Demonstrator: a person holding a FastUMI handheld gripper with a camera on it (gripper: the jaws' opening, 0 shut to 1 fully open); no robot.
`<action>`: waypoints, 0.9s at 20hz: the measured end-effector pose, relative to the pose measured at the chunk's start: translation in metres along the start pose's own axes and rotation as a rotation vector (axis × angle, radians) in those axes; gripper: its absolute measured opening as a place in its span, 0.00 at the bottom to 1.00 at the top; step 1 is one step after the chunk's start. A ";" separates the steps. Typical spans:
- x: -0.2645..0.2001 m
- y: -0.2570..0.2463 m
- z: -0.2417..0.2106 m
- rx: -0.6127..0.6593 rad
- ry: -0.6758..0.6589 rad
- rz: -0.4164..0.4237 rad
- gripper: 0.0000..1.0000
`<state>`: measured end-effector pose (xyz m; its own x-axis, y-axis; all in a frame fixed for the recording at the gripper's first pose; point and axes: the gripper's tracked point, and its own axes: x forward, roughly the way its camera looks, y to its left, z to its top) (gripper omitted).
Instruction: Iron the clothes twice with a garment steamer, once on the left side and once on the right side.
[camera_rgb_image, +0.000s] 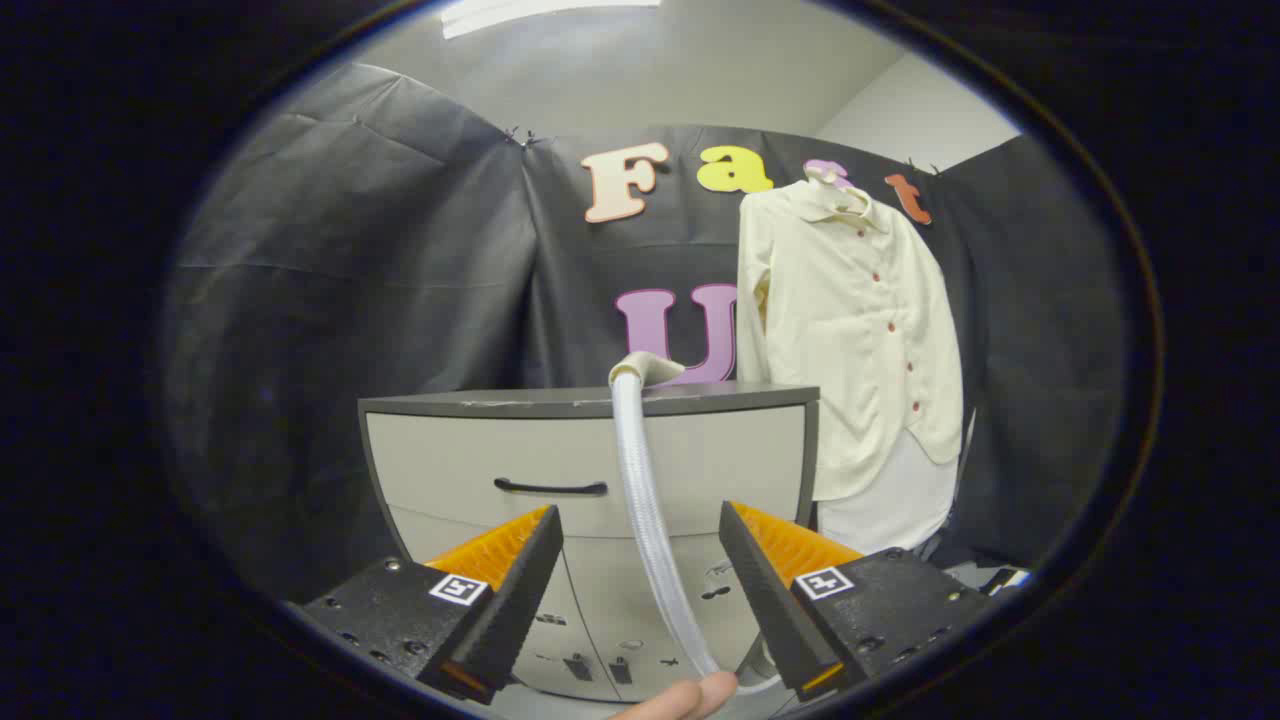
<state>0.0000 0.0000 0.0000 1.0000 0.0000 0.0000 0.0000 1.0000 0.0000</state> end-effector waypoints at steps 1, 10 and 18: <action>-0.004 -0.001 0.004 -0.002 -0.008 0.004 0.96; -0.014 -0.005 0.025 -0.013 -0.031 0.014 0.95; -0.003 -0.010 0.032 -0.050 -0.025 0.006 0.96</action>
<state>-0.0025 -0.0103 0.0322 0.9997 0.0062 0.0253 -0.0049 0.9987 -0.0500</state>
